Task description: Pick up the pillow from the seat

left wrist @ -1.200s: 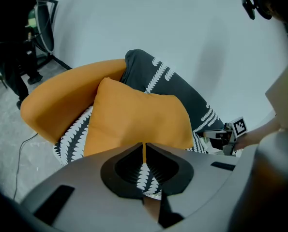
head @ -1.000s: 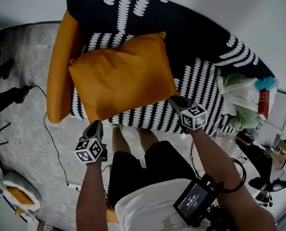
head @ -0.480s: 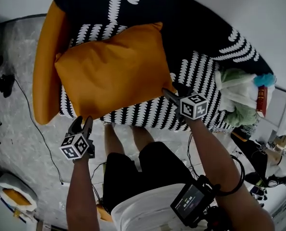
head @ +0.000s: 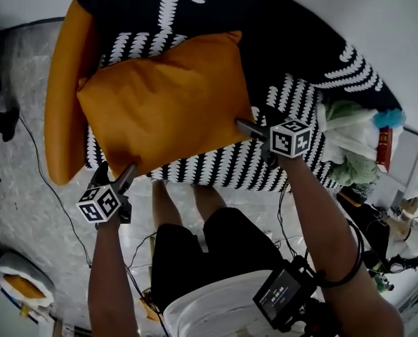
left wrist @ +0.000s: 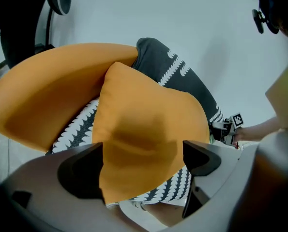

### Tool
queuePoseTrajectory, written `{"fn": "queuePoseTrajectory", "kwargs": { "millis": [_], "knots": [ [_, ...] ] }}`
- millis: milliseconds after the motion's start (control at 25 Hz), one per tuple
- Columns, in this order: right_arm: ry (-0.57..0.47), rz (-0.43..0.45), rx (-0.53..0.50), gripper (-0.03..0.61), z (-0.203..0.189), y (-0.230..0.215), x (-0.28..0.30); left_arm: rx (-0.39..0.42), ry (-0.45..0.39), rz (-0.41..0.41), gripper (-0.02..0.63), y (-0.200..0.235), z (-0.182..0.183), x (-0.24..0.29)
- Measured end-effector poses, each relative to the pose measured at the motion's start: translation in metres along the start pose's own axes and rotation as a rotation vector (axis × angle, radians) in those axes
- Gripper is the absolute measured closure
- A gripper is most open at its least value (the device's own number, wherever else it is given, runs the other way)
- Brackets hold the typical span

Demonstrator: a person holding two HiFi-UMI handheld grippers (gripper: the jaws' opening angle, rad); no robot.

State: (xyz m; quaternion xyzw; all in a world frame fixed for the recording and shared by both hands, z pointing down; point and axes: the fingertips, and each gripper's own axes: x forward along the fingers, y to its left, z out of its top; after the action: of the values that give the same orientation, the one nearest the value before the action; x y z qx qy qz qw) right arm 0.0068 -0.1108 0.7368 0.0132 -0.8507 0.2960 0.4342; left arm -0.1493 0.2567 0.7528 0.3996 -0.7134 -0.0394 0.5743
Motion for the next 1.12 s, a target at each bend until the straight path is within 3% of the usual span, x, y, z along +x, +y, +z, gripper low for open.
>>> {"fn": "queuePoseTrajectory", "kwargs": {
  "millis": [200,840,920,1040,1120],
  "knots": [
    [0.048,0.025,-0.032,0.075,0.005,0.006,0.017,-0.091,0.007,0.004,0.018,0.02,0.009,0.01],
    [0.132,0.051,0.009,0.095,-0.017,-0.001,0.044,-0.112,0.132,-0.015,0.02,0.027,-0.007,0.052],
    [0.141,0.082,0.015,0.149,-0.017,0.008,0.047,-0.088,0.131,-0.011,0.07,0.027,-0.004,0.052],
    [0.132,0.11,0.013,0.254,-0.017,0.021,0.051,-0.04,0.112,0.001,0.242,0.018,0.002,0.052],
    [0.124,0.108,0.007,0.284,-0.016,0.025,0.051,-0.03,0.11,0.007,0.301,0.013,0.005,0.052]
  ]
}}
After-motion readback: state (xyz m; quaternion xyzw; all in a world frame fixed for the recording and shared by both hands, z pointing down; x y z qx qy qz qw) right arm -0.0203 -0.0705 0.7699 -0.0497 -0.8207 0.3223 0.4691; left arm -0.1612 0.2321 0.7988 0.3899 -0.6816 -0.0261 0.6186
